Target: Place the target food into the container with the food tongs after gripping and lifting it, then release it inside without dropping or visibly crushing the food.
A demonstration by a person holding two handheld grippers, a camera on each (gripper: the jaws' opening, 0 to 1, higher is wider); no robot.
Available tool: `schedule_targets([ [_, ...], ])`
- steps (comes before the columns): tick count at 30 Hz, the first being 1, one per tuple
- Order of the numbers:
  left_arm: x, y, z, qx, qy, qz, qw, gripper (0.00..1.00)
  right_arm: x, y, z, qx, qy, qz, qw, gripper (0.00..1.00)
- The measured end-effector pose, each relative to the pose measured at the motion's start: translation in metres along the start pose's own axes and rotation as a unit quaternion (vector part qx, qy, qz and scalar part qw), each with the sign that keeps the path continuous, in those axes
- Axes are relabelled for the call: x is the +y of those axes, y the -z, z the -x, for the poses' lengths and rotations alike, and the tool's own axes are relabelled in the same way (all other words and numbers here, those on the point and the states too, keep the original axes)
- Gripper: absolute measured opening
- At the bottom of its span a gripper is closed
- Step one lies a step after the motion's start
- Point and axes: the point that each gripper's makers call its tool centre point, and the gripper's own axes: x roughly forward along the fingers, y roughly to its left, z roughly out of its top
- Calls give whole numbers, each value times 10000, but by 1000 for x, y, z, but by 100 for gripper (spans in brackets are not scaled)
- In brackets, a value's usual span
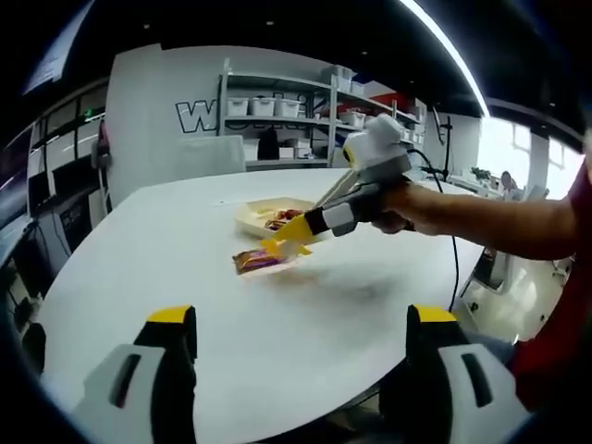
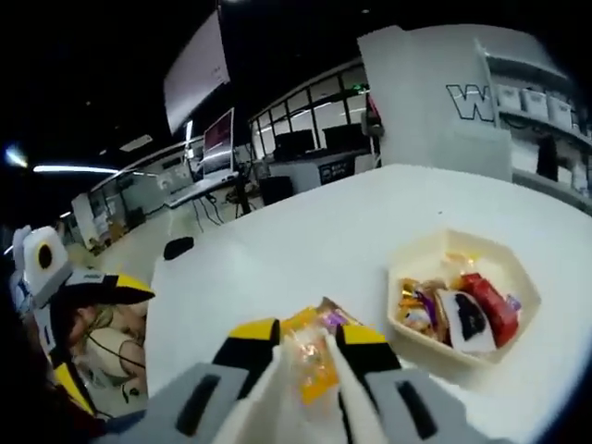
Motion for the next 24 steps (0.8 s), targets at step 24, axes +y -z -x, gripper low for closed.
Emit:
schedule_targets([
  [24, -6, -4, -8, 17, 89, -61, 9999, 91, -71, -35, 40, -341, 691, -76, 9970, 18],
])
